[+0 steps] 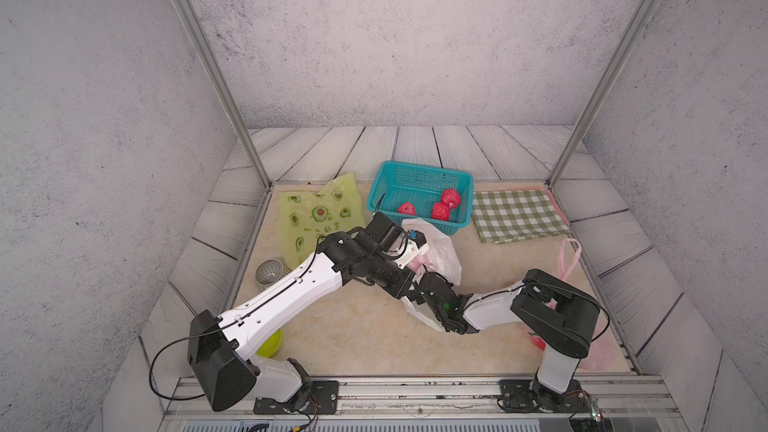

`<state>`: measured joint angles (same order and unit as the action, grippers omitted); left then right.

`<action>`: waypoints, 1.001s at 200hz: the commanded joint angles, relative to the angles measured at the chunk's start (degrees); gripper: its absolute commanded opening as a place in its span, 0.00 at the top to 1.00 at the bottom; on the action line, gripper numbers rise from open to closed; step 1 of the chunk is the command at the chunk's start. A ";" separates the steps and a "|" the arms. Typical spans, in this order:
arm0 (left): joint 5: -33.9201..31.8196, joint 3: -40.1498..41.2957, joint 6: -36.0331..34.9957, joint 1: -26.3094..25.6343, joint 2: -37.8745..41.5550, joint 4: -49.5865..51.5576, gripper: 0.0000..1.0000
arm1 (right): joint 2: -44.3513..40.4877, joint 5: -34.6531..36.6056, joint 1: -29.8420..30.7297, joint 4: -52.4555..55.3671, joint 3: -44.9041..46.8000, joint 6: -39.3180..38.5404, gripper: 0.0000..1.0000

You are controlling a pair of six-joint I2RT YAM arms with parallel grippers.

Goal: Untie the knot of a plastic bag & take out the apple
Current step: Pick up the apple from the plastic bag.

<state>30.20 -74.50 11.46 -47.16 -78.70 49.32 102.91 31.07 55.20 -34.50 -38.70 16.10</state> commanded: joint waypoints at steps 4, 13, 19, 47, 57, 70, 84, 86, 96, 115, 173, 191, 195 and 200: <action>-1.00 0.73 0.04 -0.47 1.10 1.49 1.00 | -1.86 -3.99 -0.36 -2.76 1.92 1.67 0.01; -1.91 0.12 -0.21 -0.44 0.83 1.78 0.99 | -3.77 -5.13 -0.27 -2.81 3.12 1.83 0.01; -2.59 -0.17 -0.39 -0.48 0.68 1.89 0.99 | -5.20 -6.43 -0.05 -3.32 4.12 1.84 0.01; -4.12 -0.90 -1.02 -0.39 -0.77 2.07 0.97 | -11.22 -8.75 1.04 -3.50 7.10 0.45 0.01; -3.52 -0.83 -1.02 -0.39 -1.25 1.91 0.96 | -11.86 -8.59 1.09 -1.80 6.56 0.19 0.01; -2.92 -0.57 -0.85 -0.39 -1.55 1.45 0.96 | -10.96 -8.21 1.06 0.50 4.93 -0.47 0.01; -2.63 -0.52 -0.74 -0.39 -1.59 1.16 0.96 | -8.61 -7.97 0.97 5.29 1.80 0.43 0.01; -2.63 -0.48 -0.70 -0.39 -1.56 1.20 0.96 | -8.08 -8.07 1.01 5.82 1.37 0.67 0.01; -2.70 -0.52 -0.65 -0.39 -1.47 1.28 0.96 | -6.00 -8.34 0.99 7.06 0.18 2.11 0.01; -3.38 -0.64 -0.72 -0.29 -1.13 1.55 0.96 | -3.09 -8.66 1.07 5.52 0.78 5.03 0.01; -7.70 -0.34 -1.67 0.78 -1.79 2.95 0.96 | -3.71 -10.81 1.07 9.79 2.97 10.62 0.06; -9.15 0.18 -1.51 1.90 -2.48 2.68 0.96 | -4.72 -12.45 1.14 8.76 4.77 11.50 0.15; -9.10 0.31 -1.52 2.29 -2.66 2.54 0.96 | -4.95 -12.80 1.27 8.70 5.05 11.46 0.17; -8.95 0.32 -1.45 2.62 -3.01 2.40 0.96 | -5.51 -13.32 1.30 8.66 5.32 11.22 0.20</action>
<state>23.33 -74.19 10.74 -46.22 -80.23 50.85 99.90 20.60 56.21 -26.96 -35.46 25.06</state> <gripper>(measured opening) 0.046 0.843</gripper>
